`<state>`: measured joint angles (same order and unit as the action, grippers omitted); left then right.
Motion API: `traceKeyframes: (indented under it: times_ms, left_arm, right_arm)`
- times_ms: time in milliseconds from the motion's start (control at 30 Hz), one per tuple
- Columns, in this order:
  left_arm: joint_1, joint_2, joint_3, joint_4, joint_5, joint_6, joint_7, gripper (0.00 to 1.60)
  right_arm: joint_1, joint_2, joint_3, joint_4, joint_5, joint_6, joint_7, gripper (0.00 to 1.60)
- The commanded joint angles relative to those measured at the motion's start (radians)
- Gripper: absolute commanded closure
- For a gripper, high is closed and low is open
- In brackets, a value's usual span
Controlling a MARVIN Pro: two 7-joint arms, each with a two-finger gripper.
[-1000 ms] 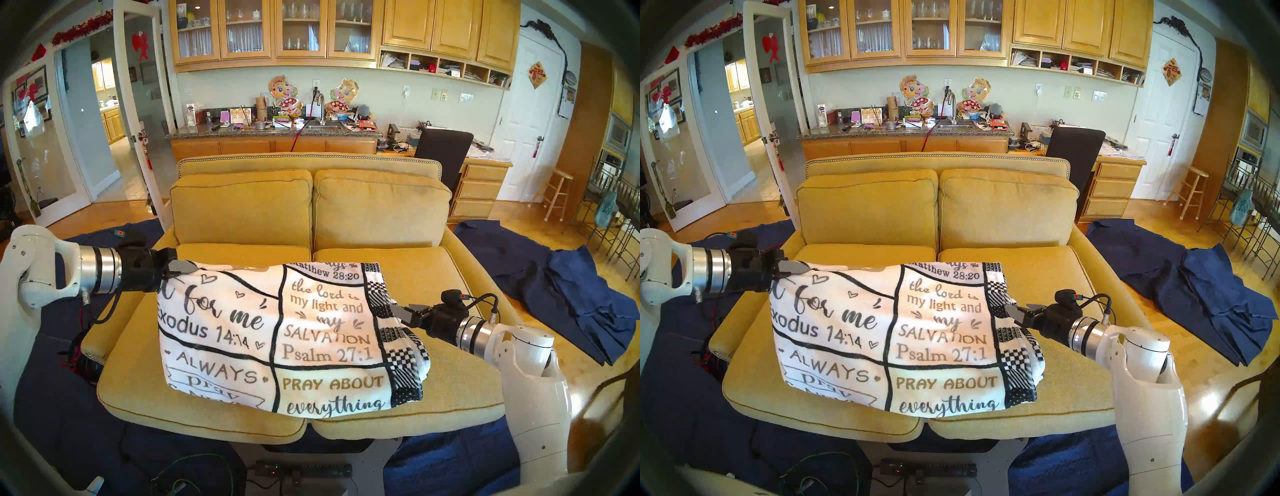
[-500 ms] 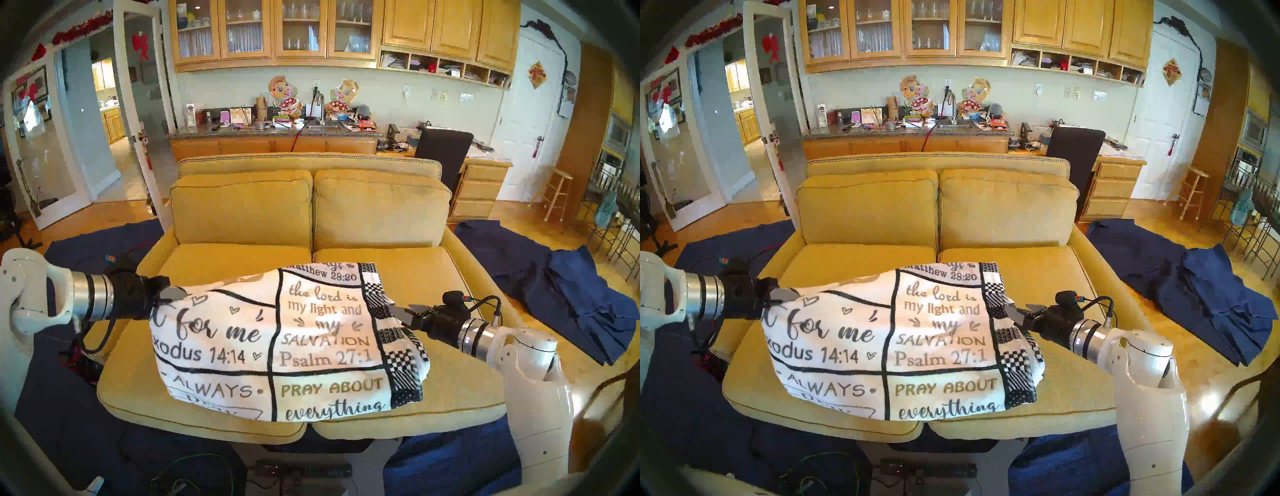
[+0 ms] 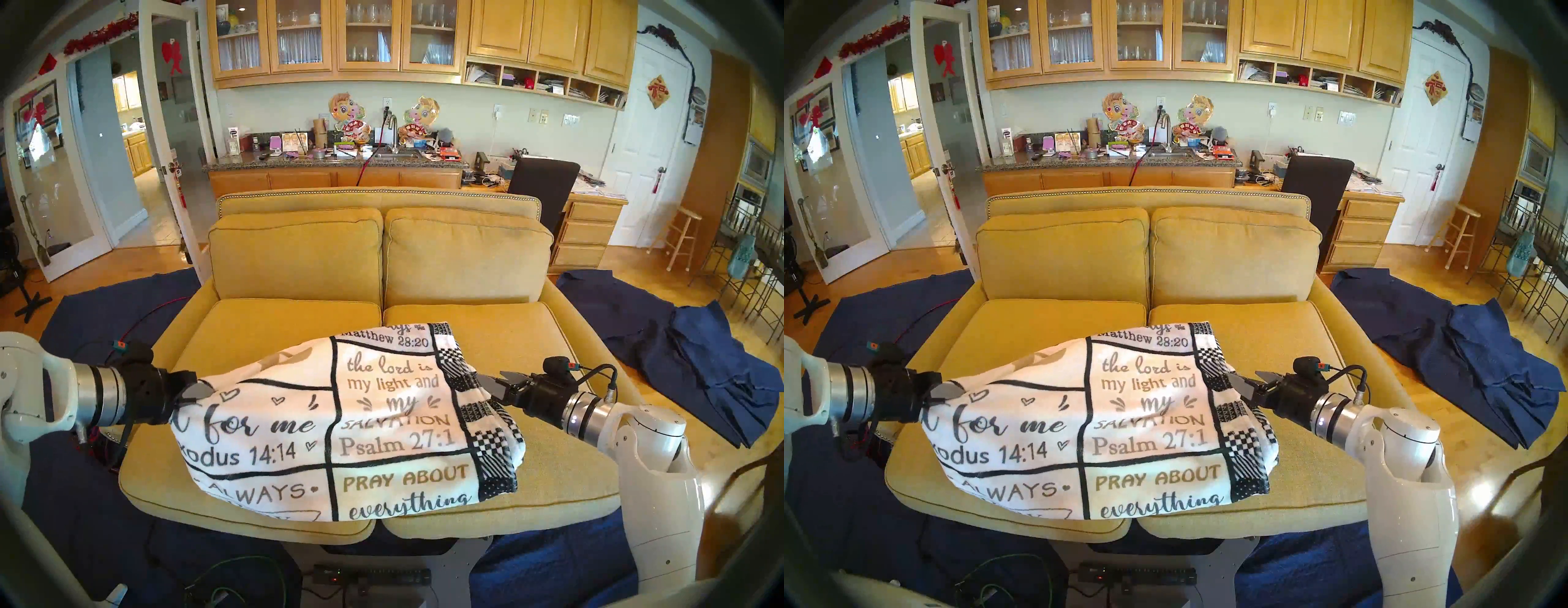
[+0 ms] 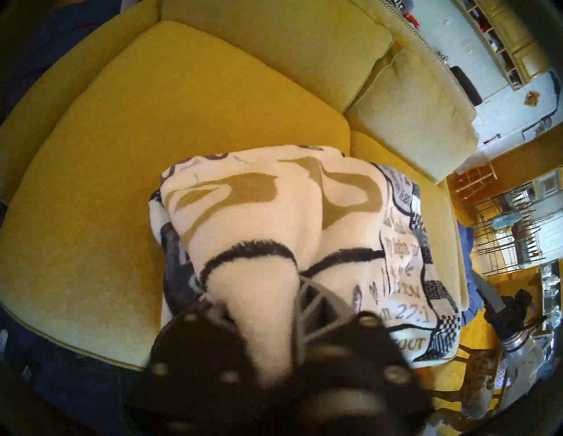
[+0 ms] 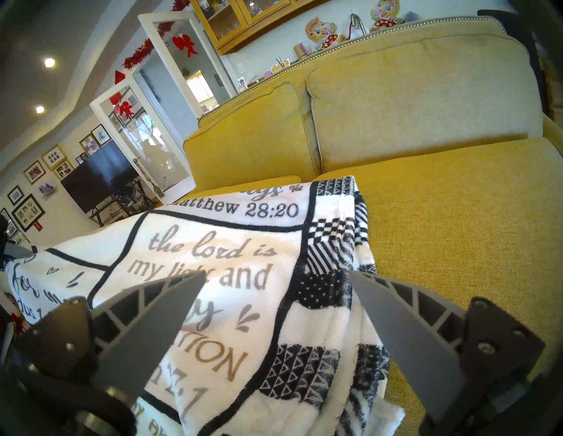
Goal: Fold the blanket in half twice
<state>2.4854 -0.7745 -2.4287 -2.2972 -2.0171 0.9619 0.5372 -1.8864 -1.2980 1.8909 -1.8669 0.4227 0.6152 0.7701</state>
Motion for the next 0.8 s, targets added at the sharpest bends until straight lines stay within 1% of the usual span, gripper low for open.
traceKeyframes:
  times_ms: [0,100,133,200,233,267,300,367,467,600,700,767]
  left_arm:
    - [0.124,0.009,-0.073,-0.034,0.043,-0.002,-0.069,0.00]
    - [0.160,0.016,-0.106,-0.036,0.064,-0.002,-0.112,0.00]
    - [0.160,0.016,-0.106,-0.036,0.064,-0.002,-0.112,0.00]
    - [0.192,0.025,-0.141,-0.032,0.078,-0.002,-0.159,0.00]
    - [0.192,0.026,-0.151,-0.031,0.079,-0.002,-0.163,0.00]
    - [0.194,0.023,-0.171,-0.027,0.095,-0.002,-0.197,0.00]
    - [0.187,0.024,-0.181,-0.025,0.085,-0.002,-0.190,0.00]
    - [0.174,0.031,-0.214,-0.007,0.081,-0.002,-0.233,0.00]
    - [0.136,0.039,-0.263,0.019,0.061,-0.002,-0.282,0.00]
    - [0.091,0.057,-0.322,0.049,0.033,-0.002,-0.333,0.00]
    - [0.072,0.081,-0.346,0.068,0.011,-0.002,-0.360,0.00]
    - [0.073,0.105,-0.339,0.077,0.005,-0.002,-0.367,0.00]
  right_arm:
    - [0.003,-0.008,0.008,-0.033,0.007,-0.022,0.005,0.00]
    - [0.002,-0.010,0.009,-0.034,0.006,-0.024,0.005,0.00]
    - [0.002,-0.010,0.009,-0.034,0.006,-0.024,0.005,0.00]
    - [0.001,-0.012,0.010,-0.035,0.005,-0.025,0.005,0.00]
    - [0.000,-0.012,0.011,-0.035,0.005,-0.026,0.005,0.00]
    - [0.000,-0.013,0.011,-0.035,0.004,-0.026,0.005,0.00]
    - [-0.001,-0.013,0.012,-0.035,0.004,-0.027,0.005,0.00]
    - [-0.001,-0.015,0.012,-0.036,0.003,-0.027,0.005,0.00]
    - [-0.002,-0.016,0.014,-0.037,0.002,-0.027,0.004,0.00]
    - [-0.002,-0.016,0.017,-0.038,0.001,-0.028,0.004,0.00]
    - [-0.003,-0.017,0.018,-0.039,0.001,-0.028,0.005,0.00]
    - [-0.003,-0.018,0.017,-0.039,0.002,-0.029,0.006,0.00]
